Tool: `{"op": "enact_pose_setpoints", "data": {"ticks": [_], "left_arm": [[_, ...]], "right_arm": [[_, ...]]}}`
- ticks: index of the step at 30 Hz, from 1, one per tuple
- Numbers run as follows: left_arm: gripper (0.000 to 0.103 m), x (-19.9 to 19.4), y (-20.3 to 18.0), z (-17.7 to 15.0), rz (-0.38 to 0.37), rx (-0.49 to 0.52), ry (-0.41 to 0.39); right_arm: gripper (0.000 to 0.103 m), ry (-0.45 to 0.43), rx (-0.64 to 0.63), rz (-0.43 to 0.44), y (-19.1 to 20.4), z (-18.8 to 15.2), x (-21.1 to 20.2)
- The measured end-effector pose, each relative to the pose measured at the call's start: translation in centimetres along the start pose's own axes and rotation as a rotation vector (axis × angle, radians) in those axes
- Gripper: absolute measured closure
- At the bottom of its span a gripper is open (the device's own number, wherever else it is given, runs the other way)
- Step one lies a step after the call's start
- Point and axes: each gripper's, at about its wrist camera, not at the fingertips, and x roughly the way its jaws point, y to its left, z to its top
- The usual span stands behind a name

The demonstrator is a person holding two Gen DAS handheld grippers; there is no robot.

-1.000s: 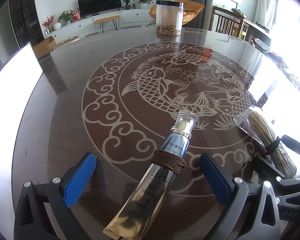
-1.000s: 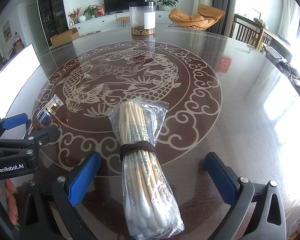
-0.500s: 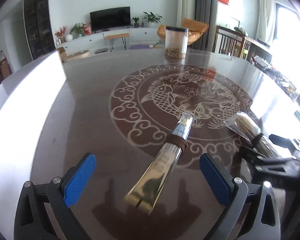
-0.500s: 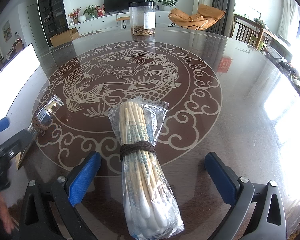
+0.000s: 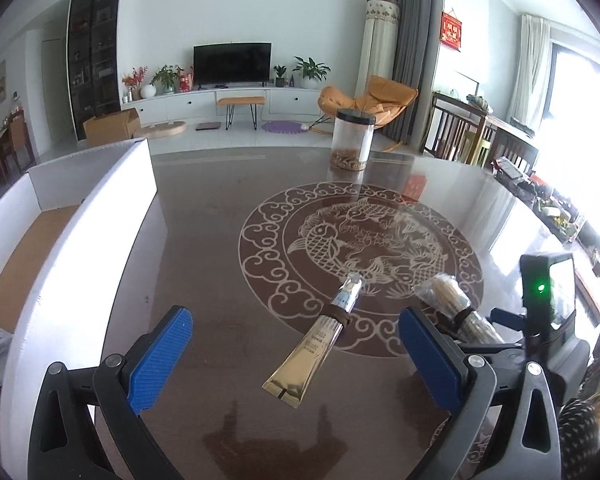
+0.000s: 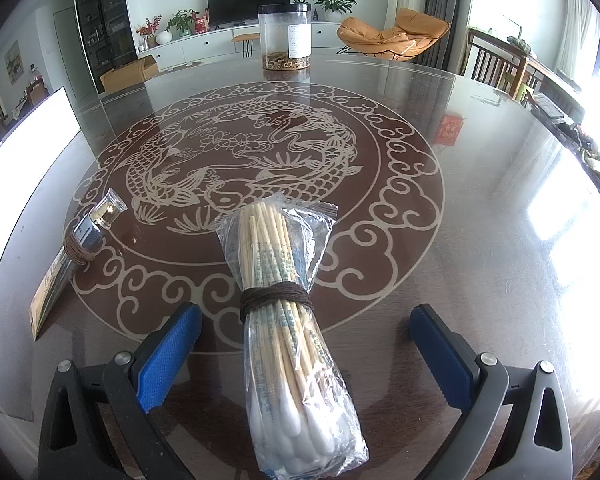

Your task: Organize objects

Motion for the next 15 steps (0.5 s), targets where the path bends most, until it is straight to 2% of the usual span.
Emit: {"op": "enact_pose_setpoints", "data": {"ticks": [9,15], "left_arm": [[0.0,-1.4,-1.0,0.7,0.007,0.036,-0.03],[0.0,-2.1,-1.0,1.0,0.002,0.025,-0.04]], "right_arm": [[0.0,0.0,0.0,0.0,0.0,0.0,0.0],[0.0,0.0,0.0,0.0,0.0,0.0,0.0]]}}
